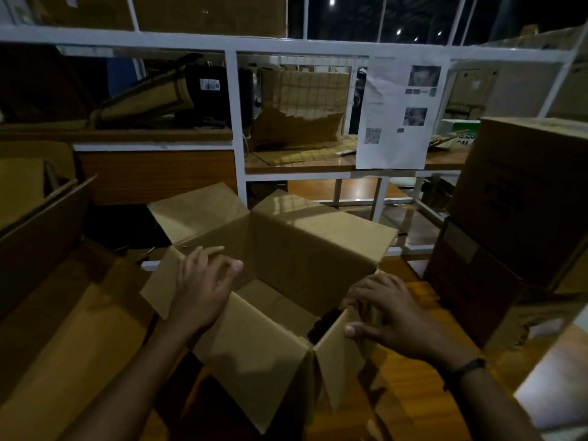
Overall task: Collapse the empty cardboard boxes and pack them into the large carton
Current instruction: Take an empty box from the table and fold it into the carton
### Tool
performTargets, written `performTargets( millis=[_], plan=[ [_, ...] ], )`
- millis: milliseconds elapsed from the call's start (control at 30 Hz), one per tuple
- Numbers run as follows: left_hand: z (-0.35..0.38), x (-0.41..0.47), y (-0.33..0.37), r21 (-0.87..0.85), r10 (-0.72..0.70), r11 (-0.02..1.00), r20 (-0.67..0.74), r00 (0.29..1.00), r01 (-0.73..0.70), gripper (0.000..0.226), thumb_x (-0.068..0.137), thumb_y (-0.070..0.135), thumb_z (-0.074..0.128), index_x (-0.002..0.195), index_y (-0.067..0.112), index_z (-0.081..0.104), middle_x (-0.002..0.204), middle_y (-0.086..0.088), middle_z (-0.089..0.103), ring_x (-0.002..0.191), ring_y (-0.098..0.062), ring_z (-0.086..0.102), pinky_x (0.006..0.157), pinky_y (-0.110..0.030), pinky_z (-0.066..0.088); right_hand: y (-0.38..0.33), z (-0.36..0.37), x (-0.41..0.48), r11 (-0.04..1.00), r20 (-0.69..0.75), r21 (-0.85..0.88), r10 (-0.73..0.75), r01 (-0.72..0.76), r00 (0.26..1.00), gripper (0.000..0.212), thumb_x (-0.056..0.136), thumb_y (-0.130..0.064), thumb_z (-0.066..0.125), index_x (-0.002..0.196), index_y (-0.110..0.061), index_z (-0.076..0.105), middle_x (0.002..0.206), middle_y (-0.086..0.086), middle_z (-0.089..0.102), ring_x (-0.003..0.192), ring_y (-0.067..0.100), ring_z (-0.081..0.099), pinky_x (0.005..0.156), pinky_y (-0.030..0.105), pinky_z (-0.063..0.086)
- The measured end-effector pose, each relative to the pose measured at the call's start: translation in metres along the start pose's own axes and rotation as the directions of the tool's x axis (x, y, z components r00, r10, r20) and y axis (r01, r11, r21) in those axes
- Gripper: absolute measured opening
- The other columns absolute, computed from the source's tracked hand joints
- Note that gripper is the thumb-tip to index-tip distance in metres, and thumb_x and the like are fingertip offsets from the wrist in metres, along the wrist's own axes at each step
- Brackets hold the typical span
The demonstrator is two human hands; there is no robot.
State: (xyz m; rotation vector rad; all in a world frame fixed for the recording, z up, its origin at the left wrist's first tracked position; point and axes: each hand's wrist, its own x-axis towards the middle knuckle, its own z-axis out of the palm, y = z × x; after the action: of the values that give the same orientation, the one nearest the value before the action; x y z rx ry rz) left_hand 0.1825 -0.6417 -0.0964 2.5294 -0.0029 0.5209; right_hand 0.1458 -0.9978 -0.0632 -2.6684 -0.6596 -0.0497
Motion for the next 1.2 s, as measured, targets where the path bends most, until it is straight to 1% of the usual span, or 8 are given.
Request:
performTargets(
  millis=[100,200,300,433,533,700,900,1200],
  plan=[
    [0.005,-0.035,0.039,-0.037,0.11,0.993,0.061,0.992,-0.108,0.076,0.085,0.087,0.009,0.118,0.046,0.063,0.16,0.013,0.032,0.156,-0.014,0.005,0.125,-0.051,-0.006,-0.01,0.001,-0.004,0.997,-0.064,-0.066,-0.033,0.029,0.997,0.032,0.086,-0.062,0.063,0.116,-0.054,0.054,0.125,-0.036,0.038,0.129,-0.009,0.019,0.122,0.035,0.007],
    [0.007,-0.066,0.059,-0.055,0.224,0.974,0.134,0.965,-0.218,0.08,0.078,0.096,0.008,0.109,0.052,0.067,0.158,0.022,0.033,0.156,-0.011,0.002,0.124,-0.05,-0.014,-0.019,0.006,-0.008,0.994,-0.079,-0.094,-0.07,0.062,0.994,0.038,0.084,-0.069,0.054,0.118,-0.051,0.057,0.124,-0.033,0.041,0.125,-0.01,0.021,0.118,0.03,0.009],
    [0.0,-0.089,0.064,-0.094,0.297,0.954,0.168,0.94,-0.285,0.058,0.079,0.097,0.031,0.098,0.058,0.069,0.149,0.037,0.036,0.154,-0.003,0.006,0.123,-0.053,-0.013,-0.028,0.014,-0.012,0.988,-0.103,-0.11,-0.121,0.11,0.987,0.044,0.082,-0.075,0.049,0.116,-0.047,0.059,0.121,-0.03,0.046,0.118,-0.007,0.028,0.11,0.029,0.026],
    [-0.015,-0.103,0.052,-0.164,0.391,0.918,0.21,0.896,-0.362,0.037,0.077,0.086,0.062,0.091,0.052,0.069,0.14,0.042,0.044,0.151,0.002,0.014,0.125,-0.054,-0.003,-0.049,0.026,-0.019,0.987,-0.103,-0.058,-0.156,0.15,0.982,0.059,0.079,-0.09,0.038,0.105,-0.042,0.06,0.107,-0.028,0.048,0.098,-0.006,0.034,0.084,0.017,0.031],
    [-0.027,-0.101,0.039,-0.211,0.393,0.913,0.235,0.889,-0.348,0.034,0.078,0.08,0.066,0.091,0.049,0.069,0.136,0.04,0.051,0.15,0.003,0.019,0.126,-0.055,0.008,-0.07,0.044,-0.026,0.988,-0.149,-0.062,-0.149,0.141,0.978,0.052,0.082,-0.09,0.036,0.099,-0.044,0.052,0.1,-0.026,0.044,0.091,-0.003,0.038,0.077,0.02,0.038],
    [-0.033,-0.1,0.031,-0.145,0.422,0.906,0.256,0.87,-0.397,0.037,0.083,0.08,0.06,0.109,0.054,0.067,0.137,0.041,0.047,0.151,0.003,0.016,0.126,-0.051,0.009,-0.093,0.058,-0.025,0.987,-0.263,-0.143,-0.113,0.077,0.958,0.036,0.087,-0.081,0.043,0.096,-0.046,0.047,0.096,-0.025,0.045,0.081,-0.003,0.036,0.063,0.014,0.033],
    [-0.029,-0.105,0.029,-0.2,0.392,0.913,0.202,0.897,-0.354,0.03,0.085,0.07,0.063,0.101,0.045,0.068,0.135,0.035,0.049,0.15,-0.002,0.021,0.125,-0.054,0.012,-0.081,0.042,-0.025,0.965,-0.017,-0.124,-0.234,0.23,0.972,0.039,0.096,-0.065,0.03,0.129,-0.05,0.045,0.124,-0.025,0.052,0.099,-0.011,0.032,0.082,0.014,0.03],
    [-0.038,-0.097,0.021,-0.221,0.354,0.929,0.296,0.887,-0.297,0.029,0.082,0.072,0.064,0.097,0.047,0.069,0.142,0.037,0.039,0.153,-0.004,0.008,0.119,-0.055,0.024,-0.085,0.035,-0.023,0.975,0.008,-0.132,-0.179,0.178,0.984,0.035,0.098,-0.066,0.032,0.117,-0.043,0.051,0.109,-0.018,0.06,0.095,-0.002,0.053,0.083,0.023,0.049]
  ],
)
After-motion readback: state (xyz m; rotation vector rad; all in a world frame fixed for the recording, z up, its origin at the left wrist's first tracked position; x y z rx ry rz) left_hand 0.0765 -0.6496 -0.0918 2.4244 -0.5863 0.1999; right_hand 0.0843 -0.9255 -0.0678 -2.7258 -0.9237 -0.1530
